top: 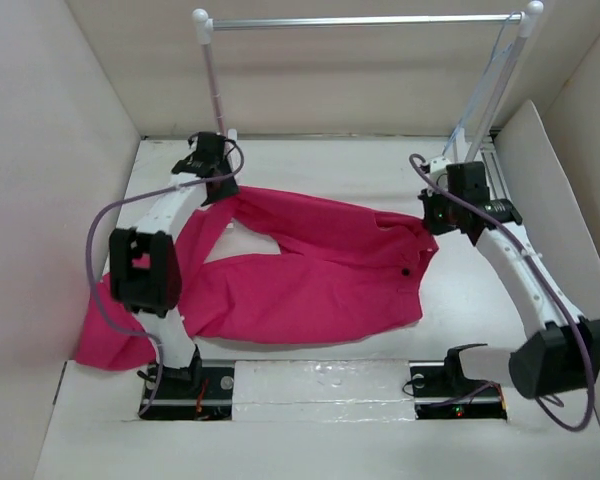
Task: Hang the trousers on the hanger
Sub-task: Flatten out the trousers at the center of the board.
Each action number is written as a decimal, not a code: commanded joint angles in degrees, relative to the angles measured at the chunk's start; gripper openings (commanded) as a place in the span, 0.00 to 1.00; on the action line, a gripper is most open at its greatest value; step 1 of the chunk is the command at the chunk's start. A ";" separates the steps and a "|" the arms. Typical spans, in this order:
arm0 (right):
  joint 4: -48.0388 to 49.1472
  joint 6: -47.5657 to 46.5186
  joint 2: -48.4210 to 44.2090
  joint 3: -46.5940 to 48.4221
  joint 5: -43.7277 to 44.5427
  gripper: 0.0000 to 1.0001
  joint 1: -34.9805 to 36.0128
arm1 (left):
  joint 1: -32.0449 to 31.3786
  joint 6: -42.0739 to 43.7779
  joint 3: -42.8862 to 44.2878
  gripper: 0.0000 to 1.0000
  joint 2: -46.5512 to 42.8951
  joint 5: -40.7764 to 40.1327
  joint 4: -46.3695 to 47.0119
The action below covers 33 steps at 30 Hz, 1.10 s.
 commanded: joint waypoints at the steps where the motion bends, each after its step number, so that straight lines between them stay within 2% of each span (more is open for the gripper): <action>1: 8.08 0.08 2.79 0.95 7.83 0.00 -8.52 | -4.90 0.35 10.85 0.50 1.54 -10.83 -0.71; 2: 8.00 1.05 5.41 2.27 8.36 0.00 -10.37 | -6.74 0.35 10.33 0.56 0.15 -11.71 0.43; 3: 8.96 2.19 6.13 3.32 11.15 0.07 -11.87 | -9.81 -0.17 8.15 0.62 -1.43 -12.85 2.18; 4: 9.57 3.94 6.75 5.16 12.05 0.38 -14.23 | -10.97 -0.88 7.08 0.67 -5.10 -12.43 2.63; 5: 9.93 4.74 6.93 6.22 11.97 0.61 -15.04 | -12.11 -1.75 5.77 0.68 -6.62 -11.73 2.90; 7: 9.15 5.02 6.23 8.77 9.96 0.85 -15.05 | -16.05 -4.21 0.76 0.69 -12.05 -9.80 2.81; 8: 8.10 4.84 5.62 9.04 9.25 0.87 -14.00 | -18.08 -4.66 -1.43 0.68 -13.56 -9.44 2.99; 9: 6.17 4.67 2.39 8.61 7.51 0.88 -13.29 | -20.62 -5.97 -6.07 0.68 -15.41 -9.96 3.08; 10: 5.80 4.49 0.01 7.48 6.88 0.88 -12.50 | -26.83 -6.59 -8.29 0.67 -18.30 -10.40 3.16; 11: 5.80 4.66 -3.06 2.85 6.44 0.86 -11.02 | -30.11 -7.55 -10.22 0.67 -19.11 -11.10 2.82; 12: 5.80 5.45 -10.05 0.02 6.17 0.84 -10.48 | -33.45 -11.04 -13.03 0.66 -20.25 -13.28 1.16; 13: 6.15 6.67 -13.69 -3.40 5.13 0.69 -10.48 | -36.79 -12.56 -14.36 0.65 -20.61 -14.26 0.88; 14: 6.67 7.38 -17.03 -7.09 3.12 0.50 -10.48 | -42.82 -13.96 -15.42 0.65 -20.70 -14.88 0.71; 15: 5.64 8.26 -20.20 -14.26 -3.00 0.28 -10.48 | -45.58 -15.37 -17.26 0.64 -20.79 -14.97 0.79; 16: 4.84 11.23 -25.27 -17.72 -5.49 0.00 -10.48 | -47.87 -17.13 -17.97 0.63 -20.09 -14.45 1.49; 17: 4.14 12.04 -27.24 -20.89 -7.69 0.00 -10.48 | -51.29 -17.75 -18.59 0.62 -19.39 -13.84 2.37; 18: 1.87 14.66 -31.61 -29.45 -12.41 0.11 -8.65 | -53.32 -19.24 -19.20 0.62 -16.86 -12.87 3.94; 19: 1.85 14.68 -31.65 -29.54 -12.46 0.11 -8.63 | -53.34 -19.25 -19.21 0.62 -16.83 -12.86 3.96; 21: 1.94 16.52 -33.49 -35.92 -15.18 0.48 -6.71 | -53.87 -18.55 -19.65 0.62 -14.56 -9.01 7.81; 22: 0.98 17.23 -33.76 -36.48 -15.36 0.69 -6.09 | -54.39 -17.94 -19.47 0.61 -13.59 -7.78 8.87; 24: -1.22 18.80 -33.76 -37.18 -13.27 0.79 -4.25 | -55.62 -17.41 -19.12 0.61 -11.40 -5.92 11.50; 29: 0.94 24.60 -32.80 -40.34 -8.16 0.80 -3.71 | -56.42 -17.32 -20.08 0.61 -9.89 -6.97 13.09; 30: 2.53 25.57 -31.84 -41.57 -7.89 0.77 -3.71 | -56.42 -17.32 -20.43 0.61 -10.76 -7.32 13.27; 31: 4.03 27.24 -30.70 -43.67 -7.80 0.70 -3.71 | -56.42 -17.14 -20.79 0.60 -11.11 -7.67 13.45; 32: 8.13 27.43 -29.03 -44.04 -9.28 0.59 -3.71 | -56.42 -17.06 -21.40 0.60 -11.64 -8.11 13.36; 33: 9.04 27.51 -25.54 -44.04 -9.04 0.31 -3.71 | -55.55 -16.79 -21.75 0.60 -12.43 -8.12 13.19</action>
